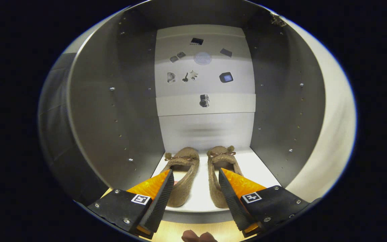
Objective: Open the shoe cabinet door, grab the shoes and put them into the shoe cabinet, then close the shoe cabinet door.
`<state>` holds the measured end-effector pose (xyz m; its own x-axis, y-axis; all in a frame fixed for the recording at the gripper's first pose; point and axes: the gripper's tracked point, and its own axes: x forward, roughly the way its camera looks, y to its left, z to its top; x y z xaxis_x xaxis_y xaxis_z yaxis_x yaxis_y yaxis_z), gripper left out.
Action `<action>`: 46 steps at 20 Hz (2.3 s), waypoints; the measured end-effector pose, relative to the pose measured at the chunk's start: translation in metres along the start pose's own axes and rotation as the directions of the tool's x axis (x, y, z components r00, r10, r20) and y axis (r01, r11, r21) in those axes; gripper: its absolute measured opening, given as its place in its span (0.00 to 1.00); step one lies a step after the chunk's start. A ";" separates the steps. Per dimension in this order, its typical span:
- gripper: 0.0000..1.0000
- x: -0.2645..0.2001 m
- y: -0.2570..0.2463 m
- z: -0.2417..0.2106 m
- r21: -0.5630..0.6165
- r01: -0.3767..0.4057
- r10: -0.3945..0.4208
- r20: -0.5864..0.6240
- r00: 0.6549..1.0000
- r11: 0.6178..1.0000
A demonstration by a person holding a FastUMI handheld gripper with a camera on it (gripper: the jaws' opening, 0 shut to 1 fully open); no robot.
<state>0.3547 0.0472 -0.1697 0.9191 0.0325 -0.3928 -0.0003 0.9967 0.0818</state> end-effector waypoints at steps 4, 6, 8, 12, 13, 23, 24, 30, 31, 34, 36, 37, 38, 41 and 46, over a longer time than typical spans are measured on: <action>0.84 -0.065 0.009 -0.017 -0.031 0.027 -0.027 -0.014 1.000 0.999; 0.84 -0.101 0.011 -0.026 -0.060 0.035 -0.036 -0.013 0.999 0.998; 0.85 -0.135 0.006 -0.033 -0.088 0.066 -0.068 -0.016 0.998 0.994; 0.86 -0.201 -0.005 -0.042 -0.074 0.078 -0.080 -0.022 0.997 0.994; 0.86 -0.213 -0.011 -0.043 -0.067 0.080 -0.081 -0.015 0.997 0.995; 0.88 -0.347 -0.106 -0.041 0.050 -0.043 0.040 0.067 0.997 0.998; 0.87 -0.358 -0.116 -0.042 0.053 -0.062 0.058 0.074 0.996 0.997; 0.87 -0.396 -0.174 -0.036 0.045 -0.123 0.116 0.131 0.985 0.991; 0.87 -0.398 -0.186 -0.034 0.051 -0.112 0.104 0.137 0.985 0.992; 0.87 -0.394 -0.228 -0.029 0.077 -0.066 0.055 0.145 0.988 0.995; 0.88 -0.388 -0.249 -0.027 0.087 -0.034 0.021 0.146 0.989 0.996; 0.88 -0.385 -0.259 -0.025 0.084 -0.013 0.001 0.147 0.989 0.996; 0.87 -0.382 -0.269 -0.024 0.077 0.010 -0.021 0.147 0.989 0.997; 0.88 -0.368 -0.281 -0.022 0.074 0.052 -0.062 0.139 0.988 0.996; 0.86 -0.354 -0.276 -0.016 0.052 0.143 -0.149 0.134 0.980 0.988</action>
<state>0.0234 -0.2379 -0.0678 0.9534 -0.1266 -0.2739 0.1517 0.9858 0.0721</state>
